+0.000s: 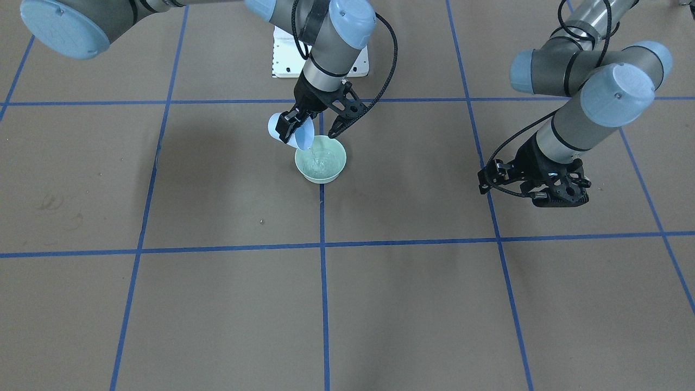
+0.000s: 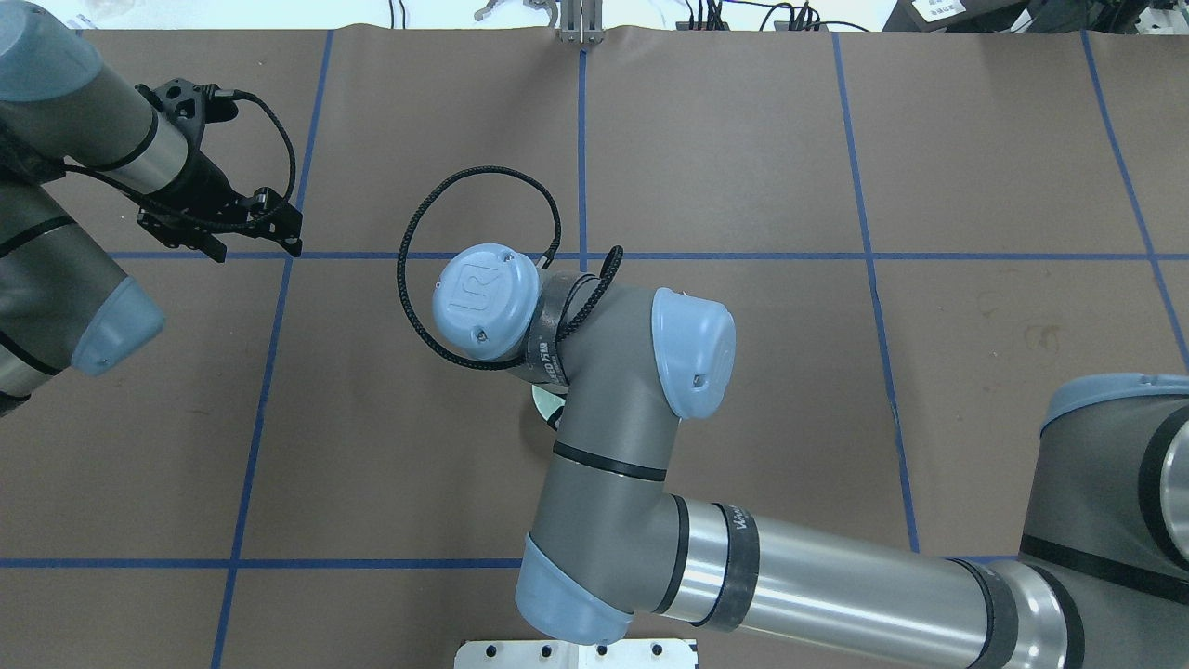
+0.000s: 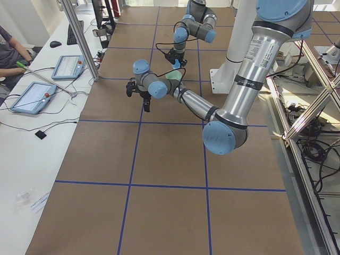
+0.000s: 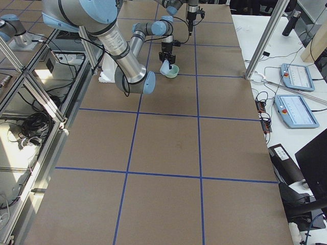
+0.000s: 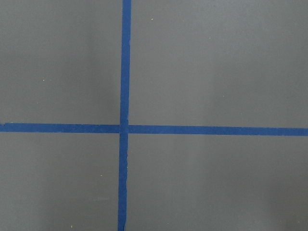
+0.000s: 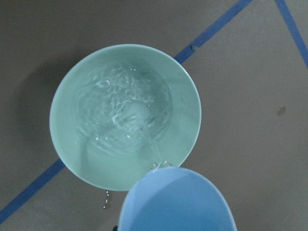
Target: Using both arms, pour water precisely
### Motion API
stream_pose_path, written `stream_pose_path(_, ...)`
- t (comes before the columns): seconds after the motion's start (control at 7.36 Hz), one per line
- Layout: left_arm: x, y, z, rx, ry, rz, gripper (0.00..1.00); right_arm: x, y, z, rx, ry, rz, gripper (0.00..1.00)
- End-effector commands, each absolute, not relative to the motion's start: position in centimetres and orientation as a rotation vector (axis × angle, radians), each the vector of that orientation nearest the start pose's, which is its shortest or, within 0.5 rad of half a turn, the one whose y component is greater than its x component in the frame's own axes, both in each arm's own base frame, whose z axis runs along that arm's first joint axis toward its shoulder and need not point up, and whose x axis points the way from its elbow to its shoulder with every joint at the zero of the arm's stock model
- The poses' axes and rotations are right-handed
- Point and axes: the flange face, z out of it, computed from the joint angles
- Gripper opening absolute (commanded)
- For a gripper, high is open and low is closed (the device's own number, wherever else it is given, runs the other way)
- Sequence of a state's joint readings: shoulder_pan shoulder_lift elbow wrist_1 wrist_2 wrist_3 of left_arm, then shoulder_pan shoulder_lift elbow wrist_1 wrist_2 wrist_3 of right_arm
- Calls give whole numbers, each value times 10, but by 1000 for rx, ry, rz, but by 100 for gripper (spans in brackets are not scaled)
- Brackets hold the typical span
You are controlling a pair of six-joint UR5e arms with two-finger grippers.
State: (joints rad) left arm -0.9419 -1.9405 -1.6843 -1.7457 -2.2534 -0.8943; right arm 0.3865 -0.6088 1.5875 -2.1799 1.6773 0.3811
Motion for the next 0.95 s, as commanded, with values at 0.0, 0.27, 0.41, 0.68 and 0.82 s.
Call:
stream_pose_path(0.0, 312, -548, 377, 4, 910, -22, 99, -606, -380, 120, 174, -313, -835, 0)
stream_pose_path(0.27, 312, -548, 377, 4, 910, -22, 99, -606, -380, 120, 175, -312, -835, 0)
stream_pose_path(0.41, 312, -548, 377, 4, 910, -22, 99, -605, -380, 119, 180, -306, -834, 0)
stream_pose_path(0.68, 312, -548, 377, 3, 910, -24, 99, -602, -380, 115, 191, -327, -815, 0)
stream_pose_path(0.82, 312, -548, 376, 4, 911, -23, 99, -603, -381, 114, 206, -358, -770, 0)
